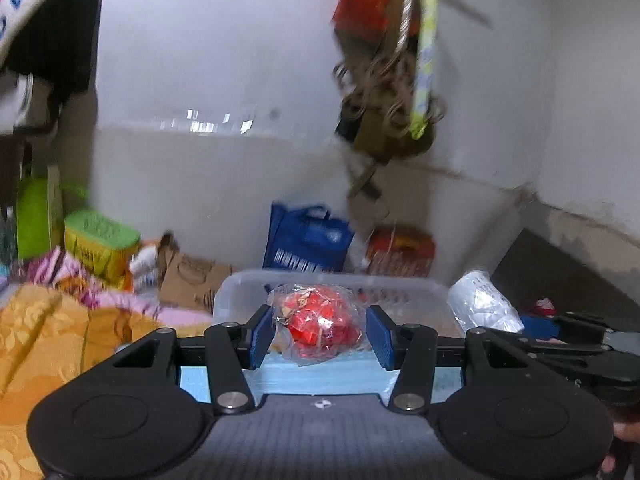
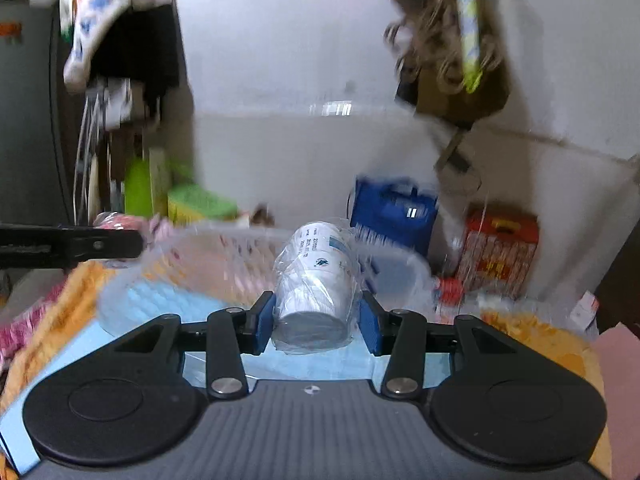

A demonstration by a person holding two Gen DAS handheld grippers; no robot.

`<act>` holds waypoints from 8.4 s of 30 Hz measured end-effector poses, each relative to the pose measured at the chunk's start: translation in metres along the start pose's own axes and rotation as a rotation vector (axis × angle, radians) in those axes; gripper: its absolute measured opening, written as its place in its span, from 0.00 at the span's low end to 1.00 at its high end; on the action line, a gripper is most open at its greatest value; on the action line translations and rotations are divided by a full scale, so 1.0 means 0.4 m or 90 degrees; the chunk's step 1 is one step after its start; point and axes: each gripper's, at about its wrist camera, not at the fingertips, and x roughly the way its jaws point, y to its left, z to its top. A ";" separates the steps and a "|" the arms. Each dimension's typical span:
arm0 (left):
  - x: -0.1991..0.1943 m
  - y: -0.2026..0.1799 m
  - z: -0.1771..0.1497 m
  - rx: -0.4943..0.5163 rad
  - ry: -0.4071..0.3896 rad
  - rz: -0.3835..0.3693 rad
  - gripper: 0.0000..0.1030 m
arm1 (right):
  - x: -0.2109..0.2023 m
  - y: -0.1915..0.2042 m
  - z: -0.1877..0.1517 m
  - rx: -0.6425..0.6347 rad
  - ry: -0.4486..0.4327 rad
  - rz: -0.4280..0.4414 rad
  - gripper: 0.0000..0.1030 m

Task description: Organize objects

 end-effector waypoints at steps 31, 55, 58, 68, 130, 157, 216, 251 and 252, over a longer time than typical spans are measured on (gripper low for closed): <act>-0.154 -0.026 -0.330 0.074 0.023 0.047 1.00 | -0.236 0.026 -0.411 0.046 0.028 0.063 1.00; -0.078 -0.030 -0.393 0.089 0.082 0.077 0.99 | -0.126 0.070 -0.377 0.089 0.117 0.110 0.52; -0.076 -0.035 -0.396 0.098 0.084 0.082 0.99 | -0.131 0.050 -0.374 0.104 0.123 0.097 0.47; -0.065 -0.049 -0.394 0.109 0.088 0.089 0.99 | -0.108 0.063 -0.389 0.058 0.161 0.108 0.42; -0.145 -0.095 -0.376 0.176 -0.046 0.054 0.63 | -0.202 -0.050 -0.356 0.069 0.083 0.101 0.42; -0.190 -0.106 -0.303 0.134 -0.082 0.010 0.63 | -0.277 -0.062 -0.249 0.089 -0.058 0.100 0.42; -0.122 -0.223 -0.502 0.223 0.124 -0.053 0.90 | -0.199 -0.102 -0.363 0.168 -0.001 0.064 1.00; -0.104 -0.132 -0.498 0.204 0.125 -0.086 0.76 | -0.028 -0.008 -0.362 0.056 0.102 -0.006 0.41; -0.104 -0.132 -0.500 0.206 0.123 -0.088 0.76 | -0.043 -0.008 -0.361 0.053 0.090 -0.007 0.41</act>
